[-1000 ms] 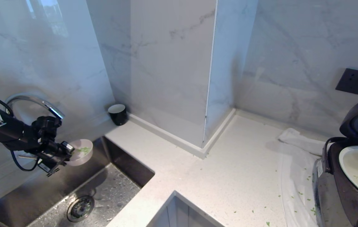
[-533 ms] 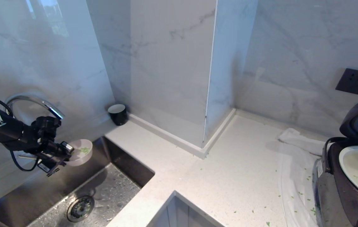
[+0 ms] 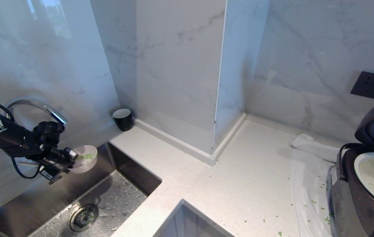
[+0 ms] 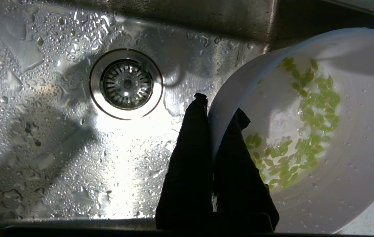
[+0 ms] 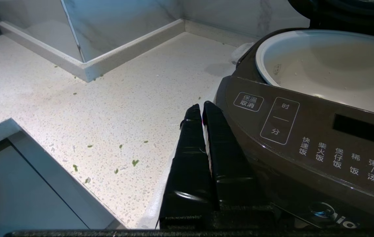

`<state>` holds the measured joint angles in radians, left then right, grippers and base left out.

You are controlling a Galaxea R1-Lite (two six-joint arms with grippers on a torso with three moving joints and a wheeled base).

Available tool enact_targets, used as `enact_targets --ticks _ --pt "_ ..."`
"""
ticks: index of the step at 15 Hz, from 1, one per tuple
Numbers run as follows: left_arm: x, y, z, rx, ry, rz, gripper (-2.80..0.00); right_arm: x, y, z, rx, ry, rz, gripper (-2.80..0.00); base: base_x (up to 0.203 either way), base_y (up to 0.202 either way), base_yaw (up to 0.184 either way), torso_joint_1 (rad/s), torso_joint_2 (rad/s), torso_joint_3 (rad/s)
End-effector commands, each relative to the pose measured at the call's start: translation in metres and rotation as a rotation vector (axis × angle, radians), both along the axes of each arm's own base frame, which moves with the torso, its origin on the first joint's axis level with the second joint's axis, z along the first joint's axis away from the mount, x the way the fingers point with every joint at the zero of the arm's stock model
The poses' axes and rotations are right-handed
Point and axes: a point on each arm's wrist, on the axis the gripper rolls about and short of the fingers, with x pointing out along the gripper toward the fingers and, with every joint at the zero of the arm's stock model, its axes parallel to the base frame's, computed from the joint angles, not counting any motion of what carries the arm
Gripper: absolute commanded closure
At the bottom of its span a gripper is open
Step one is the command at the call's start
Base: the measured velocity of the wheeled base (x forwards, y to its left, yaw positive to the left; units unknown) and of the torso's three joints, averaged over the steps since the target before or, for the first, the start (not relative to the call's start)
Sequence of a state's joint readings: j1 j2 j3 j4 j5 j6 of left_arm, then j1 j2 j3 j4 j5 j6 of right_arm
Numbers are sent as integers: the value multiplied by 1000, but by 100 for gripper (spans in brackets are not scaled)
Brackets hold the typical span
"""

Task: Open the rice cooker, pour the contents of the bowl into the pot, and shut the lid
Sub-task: Fill a bowl with water from the tap

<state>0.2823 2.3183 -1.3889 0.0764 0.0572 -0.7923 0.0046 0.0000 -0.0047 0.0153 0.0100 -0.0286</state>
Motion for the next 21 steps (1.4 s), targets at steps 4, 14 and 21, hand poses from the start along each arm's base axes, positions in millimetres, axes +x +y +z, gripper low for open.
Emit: enact_targets --ticks 4,14,21 --pt "-1 0 0 -2 0 7 0 0 0 0 -1 0 -1 0 0 0 0 0 0 0" --pt "0 1 10 7 -59 9 0 0 0 0 -1 0 1 0 0 0 0 0 0 0" --pt "-2 1 16 4 -114 0 0 0 0 0 -1 0 2 0 0 0 0 0 0 0"
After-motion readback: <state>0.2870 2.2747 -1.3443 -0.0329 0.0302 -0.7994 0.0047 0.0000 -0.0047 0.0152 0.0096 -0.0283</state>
